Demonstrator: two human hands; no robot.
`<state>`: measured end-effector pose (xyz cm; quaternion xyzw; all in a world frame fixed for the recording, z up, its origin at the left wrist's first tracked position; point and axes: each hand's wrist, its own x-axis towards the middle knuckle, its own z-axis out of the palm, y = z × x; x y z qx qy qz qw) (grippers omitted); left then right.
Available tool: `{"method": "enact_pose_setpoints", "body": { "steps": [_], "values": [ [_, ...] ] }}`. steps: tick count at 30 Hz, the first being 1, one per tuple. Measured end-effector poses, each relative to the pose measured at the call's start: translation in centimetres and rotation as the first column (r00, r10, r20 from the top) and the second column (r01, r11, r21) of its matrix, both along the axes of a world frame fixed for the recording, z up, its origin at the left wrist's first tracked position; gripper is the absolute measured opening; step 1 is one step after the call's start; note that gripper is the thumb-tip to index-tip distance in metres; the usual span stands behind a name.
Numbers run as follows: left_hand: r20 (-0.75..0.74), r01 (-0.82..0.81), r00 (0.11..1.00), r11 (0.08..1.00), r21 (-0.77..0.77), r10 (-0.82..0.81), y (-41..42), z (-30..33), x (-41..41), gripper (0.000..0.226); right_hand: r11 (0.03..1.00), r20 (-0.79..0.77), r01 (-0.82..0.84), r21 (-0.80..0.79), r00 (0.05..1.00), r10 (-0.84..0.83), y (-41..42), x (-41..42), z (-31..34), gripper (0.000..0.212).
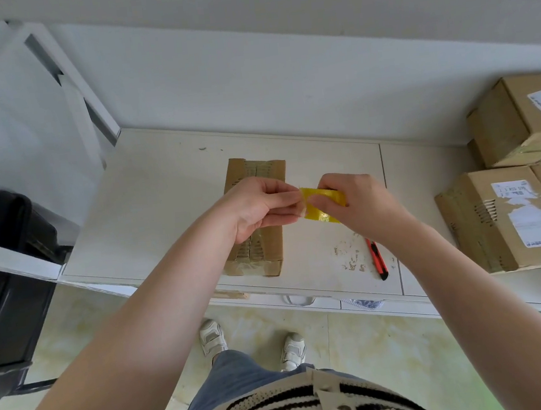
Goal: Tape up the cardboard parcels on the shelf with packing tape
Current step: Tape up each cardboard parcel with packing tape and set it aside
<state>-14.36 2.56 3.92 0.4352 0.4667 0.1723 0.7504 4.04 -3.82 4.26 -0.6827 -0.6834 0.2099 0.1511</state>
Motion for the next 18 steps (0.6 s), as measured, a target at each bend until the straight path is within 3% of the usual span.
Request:
{"method": "enact_pose_setpoints", "body": {
  "steps": [8,11,14,18],
  "values": [
    [-0.242,0.097,0.97,0.929,0.357,-0.008,0.4,-0.1,0.2,0.009,0.996,0.021,0.014,-0.084,1.0,-0.012,0.2,1.2,-0.3,0.025],
    [-0.331,0.061,0.937,0.879,0.473,0.113,2.2,0.5,-2.4,0.007,0.986,0.069,0.101,-0.132,0.993,-0.092,-0.6,3.9,-0.3,0.021],
    [-0.285,0.034,0.95,0.868,0.495,0.125,3.2,1.0,-2.7,0.003,0.988,0.017,0.09,-0.129,0.996,-0.088,-0.7,5.0,0.0,0.02],
    [-0.183,0.039,0.982,0.912,0.409,0.04,1.4,-0.3,1.1,0.012,0.998,-0.013,0.032,-0.046,0.999,-0.033,0.3,3.3,-0.1,0.016]
  ]
}}
